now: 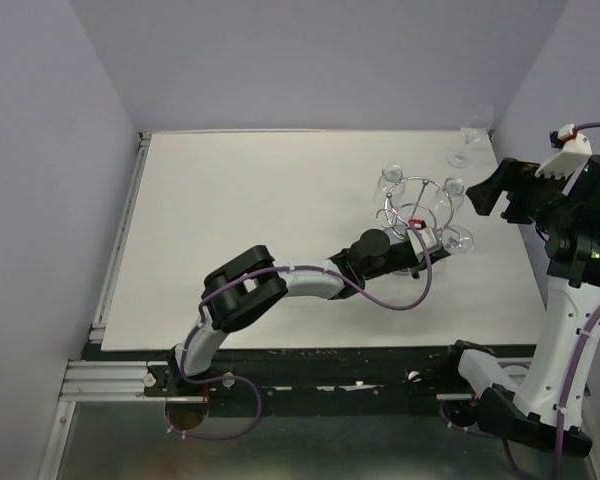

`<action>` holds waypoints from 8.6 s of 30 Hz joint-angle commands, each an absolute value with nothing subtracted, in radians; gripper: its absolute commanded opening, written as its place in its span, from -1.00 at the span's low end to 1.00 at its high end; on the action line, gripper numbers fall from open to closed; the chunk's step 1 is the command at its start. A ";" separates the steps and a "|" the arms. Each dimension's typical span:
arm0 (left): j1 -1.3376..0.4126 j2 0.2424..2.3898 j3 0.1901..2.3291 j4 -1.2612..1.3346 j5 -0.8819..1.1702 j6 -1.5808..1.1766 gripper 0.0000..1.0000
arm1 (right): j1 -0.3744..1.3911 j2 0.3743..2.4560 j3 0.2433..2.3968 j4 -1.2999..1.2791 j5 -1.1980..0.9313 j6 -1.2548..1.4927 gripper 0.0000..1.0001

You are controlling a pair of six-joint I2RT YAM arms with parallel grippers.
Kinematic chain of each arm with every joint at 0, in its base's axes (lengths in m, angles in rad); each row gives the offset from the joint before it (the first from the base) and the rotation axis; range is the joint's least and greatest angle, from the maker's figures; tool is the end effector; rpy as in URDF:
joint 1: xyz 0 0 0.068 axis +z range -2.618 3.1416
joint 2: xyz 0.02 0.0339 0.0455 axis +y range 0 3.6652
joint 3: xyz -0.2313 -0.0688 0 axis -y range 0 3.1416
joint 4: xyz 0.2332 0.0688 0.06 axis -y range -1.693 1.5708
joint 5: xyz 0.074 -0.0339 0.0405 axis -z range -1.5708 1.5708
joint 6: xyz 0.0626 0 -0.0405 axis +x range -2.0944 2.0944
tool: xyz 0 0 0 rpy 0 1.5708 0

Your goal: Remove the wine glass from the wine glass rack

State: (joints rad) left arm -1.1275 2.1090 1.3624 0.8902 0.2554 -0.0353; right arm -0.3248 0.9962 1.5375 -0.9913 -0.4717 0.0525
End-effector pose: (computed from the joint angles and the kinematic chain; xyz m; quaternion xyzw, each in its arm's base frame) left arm 0.1932 -0.4437 0.2170 0.4195 0.5048 -0.4815 0.5809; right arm 0.1797 -0.0305 0.4228 0.0325 0.8323 0.1260 0.5389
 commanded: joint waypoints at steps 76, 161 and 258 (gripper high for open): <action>0.084 1.552 0.879 -0.029 0.845 -1.399 -1.00 | 0.934 1.058 0.901 -0.121 -0.100 -1.268 0.93; 0.144 1.480 0.891 -0.307 0.738 -1.355 -0.27 | 0.986 1.529 1.117 0.290 -0.146 -1.247 0.03; 0.324 1.476 0.937 -0.612 0.403 -0.365 0.35 | -0.350 2.042 1.835 -0.173 -0.394 -0.216 -0.16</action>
